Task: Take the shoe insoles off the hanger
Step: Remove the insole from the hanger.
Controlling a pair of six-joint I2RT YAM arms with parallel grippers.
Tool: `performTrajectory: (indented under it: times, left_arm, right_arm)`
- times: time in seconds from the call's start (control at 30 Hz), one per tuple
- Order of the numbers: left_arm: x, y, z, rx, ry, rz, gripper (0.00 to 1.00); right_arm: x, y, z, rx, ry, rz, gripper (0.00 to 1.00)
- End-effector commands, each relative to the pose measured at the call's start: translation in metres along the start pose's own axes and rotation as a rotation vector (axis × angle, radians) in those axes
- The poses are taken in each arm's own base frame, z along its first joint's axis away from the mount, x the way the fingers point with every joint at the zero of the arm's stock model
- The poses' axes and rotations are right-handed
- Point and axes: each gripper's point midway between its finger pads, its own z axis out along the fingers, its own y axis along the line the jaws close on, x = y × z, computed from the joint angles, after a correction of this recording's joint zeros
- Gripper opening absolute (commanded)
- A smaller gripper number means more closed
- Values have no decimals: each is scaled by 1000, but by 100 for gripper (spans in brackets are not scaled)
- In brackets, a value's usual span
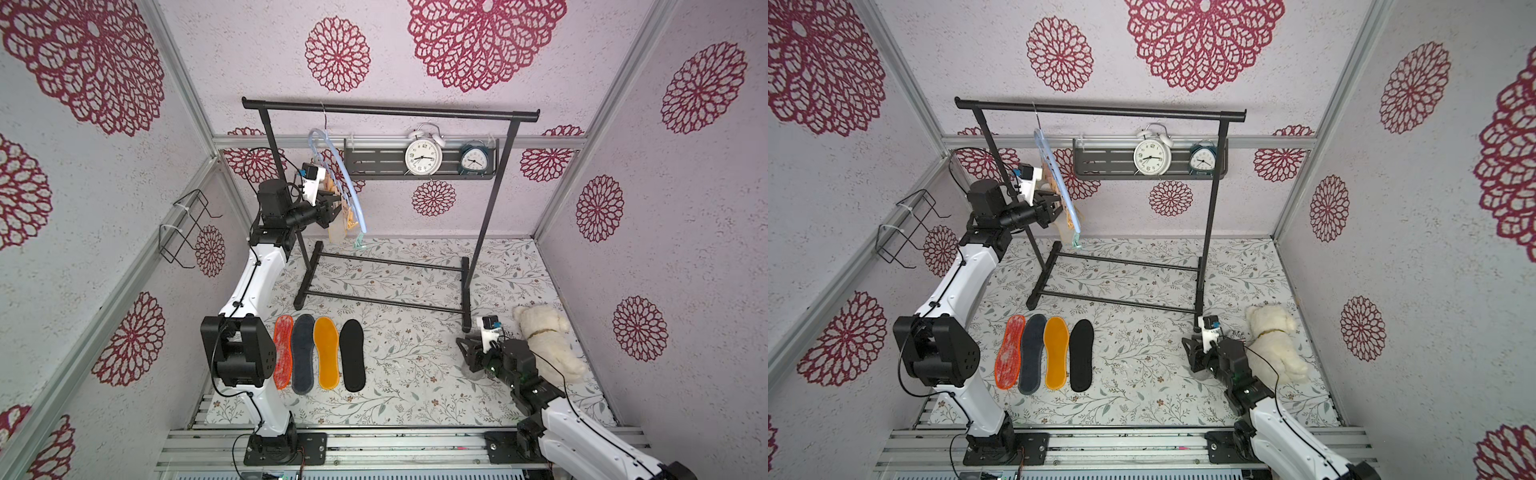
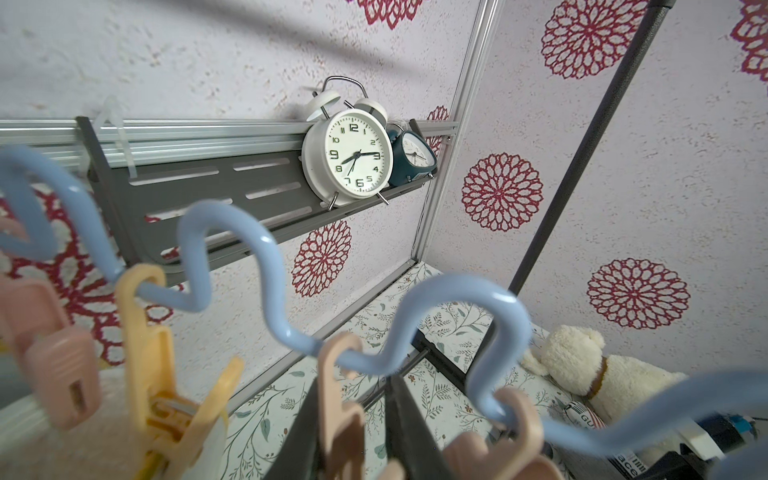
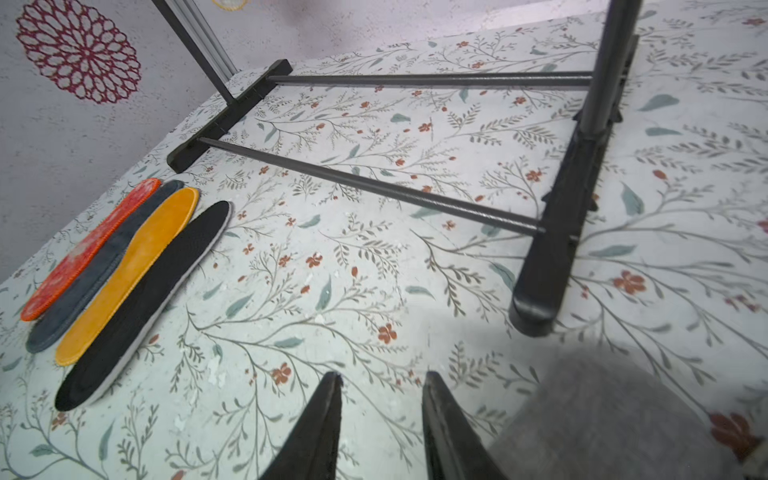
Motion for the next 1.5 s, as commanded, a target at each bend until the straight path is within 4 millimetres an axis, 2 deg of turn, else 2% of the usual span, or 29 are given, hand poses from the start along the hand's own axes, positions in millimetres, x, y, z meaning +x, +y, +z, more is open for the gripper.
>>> performTrajectory:
  times: [0.0, 0.1, 0.13, 0.3, 0.4, 0.5, 0.63, 0.77, 1.0, 1.07, 1.13, 1.23, 1.27, 1.47]
  left_arm:
    - [11, 0, -6, -17, 46, -37, 0]
    - [13, 0, -7, -25, 52, -41, 10]
    - [14, -1, -7, -23, 54, -40, 13]
    - [19, -7, -13, -25, 72, -47, 56]
    - [22, -12, -22, -52, 86, -50, 68]
    - [30, -26, -38, -72, 110, -39, 78]
    - [57, -46, -64, -116, 173, -65, 82]
    - [101, -72, -98, -162, 248, -96, 82]
    - [207, -96, -166, -419, 385, -259, 80]
    - [231, -102, -185, -484, 394, -291, 79]
    - [246, -110, -201, -521, 389, -276, 79]
    - [239, -118, -212, -551, 370, -195, 78]
    - [238, -117, -213, -562, 354, -187, 81]
    - [244, -120, -199, -520, 384, -224, 80]
  right_arm:
    - [-24, 3, -10, -20, -162, -30, 37]
    - [-18, -17, -11, 79, -165, 17, 38]
    - [-17, -15, -11, 65, -168, 11, 38]
    - [-9, -10, -4, 30, -121, -2, 39]
    - [-8, -9, -4, 24, -122, -3, 40]
    - [-8, -7, -4, 10, -128, -11, 41]
    - [-8, -6, -4, 6, -124, -13, 41]
    - [-8, -5, -4, 0, -127, -17, 41]
    - [-6, -3, -2, -14, -118, -25, 41]
    - [-5, -2, -2, -21, -112, -27, 41]
    - [-4, -1, -2, -23, -110, -27, 41]
    - [-3, -1, -1, -27, -104, -30, 41]
    - [-2, 0, -1, -33, -102, -31, 41]
    - [-3, 18, 3, -133, -78, -50, 40]
